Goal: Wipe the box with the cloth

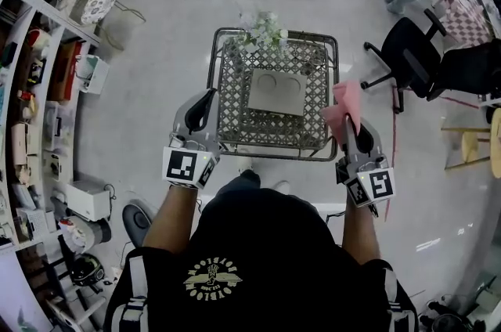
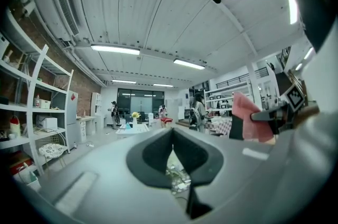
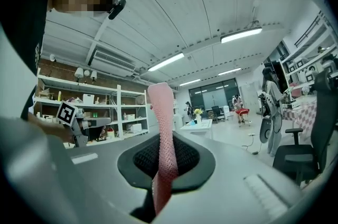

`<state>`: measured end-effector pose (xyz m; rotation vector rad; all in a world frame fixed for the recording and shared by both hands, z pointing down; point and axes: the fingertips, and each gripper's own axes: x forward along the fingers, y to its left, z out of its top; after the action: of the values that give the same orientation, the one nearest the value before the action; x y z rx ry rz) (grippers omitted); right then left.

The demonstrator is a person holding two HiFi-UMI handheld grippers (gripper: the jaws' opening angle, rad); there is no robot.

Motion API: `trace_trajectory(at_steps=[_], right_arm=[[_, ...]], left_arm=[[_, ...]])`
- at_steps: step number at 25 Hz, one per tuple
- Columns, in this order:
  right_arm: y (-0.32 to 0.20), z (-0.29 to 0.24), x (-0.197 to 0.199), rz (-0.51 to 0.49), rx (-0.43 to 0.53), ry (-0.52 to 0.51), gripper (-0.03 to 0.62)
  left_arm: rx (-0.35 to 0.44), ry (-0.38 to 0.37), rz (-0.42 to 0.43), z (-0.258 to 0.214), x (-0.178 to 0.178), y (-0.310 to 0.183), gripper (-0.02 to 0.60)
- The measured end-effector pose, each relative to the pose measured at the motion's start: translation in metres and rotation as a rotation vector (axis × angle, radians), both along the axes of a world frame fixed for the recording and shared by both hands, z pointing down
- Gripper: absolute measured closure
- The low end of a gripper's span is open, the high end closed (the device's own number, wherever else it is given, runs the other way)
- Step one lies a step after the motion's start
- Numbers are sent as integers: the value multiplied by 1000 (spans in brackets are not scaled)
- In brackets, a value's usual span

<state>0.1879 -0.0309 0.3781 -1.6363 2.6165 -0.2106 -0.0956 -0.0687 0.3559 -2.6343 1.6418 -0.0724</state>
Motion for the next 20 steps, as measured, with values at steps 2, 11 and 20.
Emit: trace_trajectory(at_steps=[2,11,20], right_arm=[[-12,-3,-10,9,-9,-14,577],[-56,12,-37,39,-39,33,578],[-103,24,-82,40,-71,46,577]], left_arm=[[-3,7,5,1,-8,-13,581],[-39,7,76,16,-28,-64,581],[-117,26,130,41,-52,-103,581]])
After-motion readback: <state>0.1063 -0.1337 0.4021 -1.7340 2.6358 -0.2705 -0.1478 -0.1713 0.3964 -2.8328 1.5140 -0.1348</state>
